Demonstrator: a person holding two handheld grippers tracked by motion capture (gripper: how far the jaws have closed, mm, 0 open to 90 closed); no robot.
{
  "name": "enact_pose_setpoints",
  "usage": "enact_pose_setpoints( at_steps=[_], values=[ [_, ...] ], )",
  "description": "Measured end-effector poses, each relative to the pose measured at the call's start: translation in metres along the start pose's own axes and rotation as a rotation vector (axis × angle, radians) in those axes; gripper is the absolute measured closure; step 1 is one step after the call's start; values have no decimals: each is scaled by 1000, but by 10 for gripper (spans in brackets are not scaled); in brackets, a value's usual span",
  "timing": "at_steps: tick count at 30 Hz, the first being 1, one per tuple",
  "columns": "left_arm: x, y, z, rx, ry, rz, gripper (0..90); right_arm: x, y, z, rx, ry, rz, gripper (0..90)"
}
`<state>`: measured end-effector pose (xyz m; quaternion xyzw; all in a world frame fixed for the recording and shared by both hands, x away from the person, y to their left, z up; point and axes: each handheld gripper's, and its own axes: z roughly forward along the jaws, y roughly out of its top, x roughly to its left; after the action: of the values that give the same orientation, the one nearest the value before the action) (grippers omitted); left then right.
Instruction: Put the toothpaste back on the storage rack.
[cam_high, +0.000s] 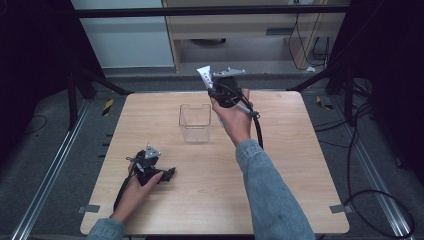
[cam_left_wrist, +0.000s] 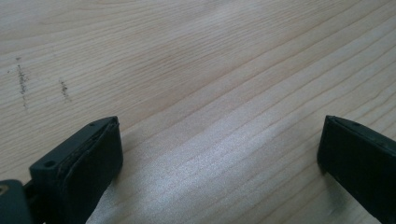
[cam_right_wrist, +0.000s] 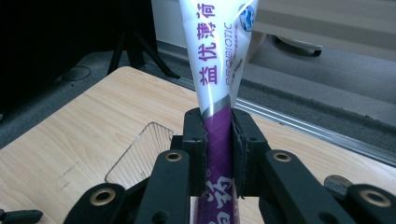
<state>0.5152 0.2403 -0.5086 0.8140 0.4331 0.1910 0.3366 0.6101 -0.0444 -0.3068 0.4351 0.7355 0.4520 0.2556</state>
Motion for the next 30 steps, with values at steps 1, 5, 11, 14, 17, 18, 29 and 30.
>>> enact_pose_setpoints(
  at_steps=[1,5,11,14,17,18,29,30],
  values=[
    [0,0,0,0,0,0,0,1,1,1,-1,0,-6,776],
    [0,0,0,0,0,0,0,4,6,4,-4,-4,-11,776],
    [0,0,0,-1,0,0,0,8,10,9,-9,-9,-16,775],
    [0,0,0,0,0,0,0,9,12,10,-10,-8,-17,775],
    [0,0,0,3,-1,1,0,11,13,11,-10,-5,-16,775],
    [0,0,0,2,0,0,0,12,14,12,-11,-5,-19,775],
    [0,0,0,2,0,0,0,19,18,19,-14,5,-20,775],
    [0,0,0,2,0,0,0,19,18,19,-14,5,-20,775]
  ],
)
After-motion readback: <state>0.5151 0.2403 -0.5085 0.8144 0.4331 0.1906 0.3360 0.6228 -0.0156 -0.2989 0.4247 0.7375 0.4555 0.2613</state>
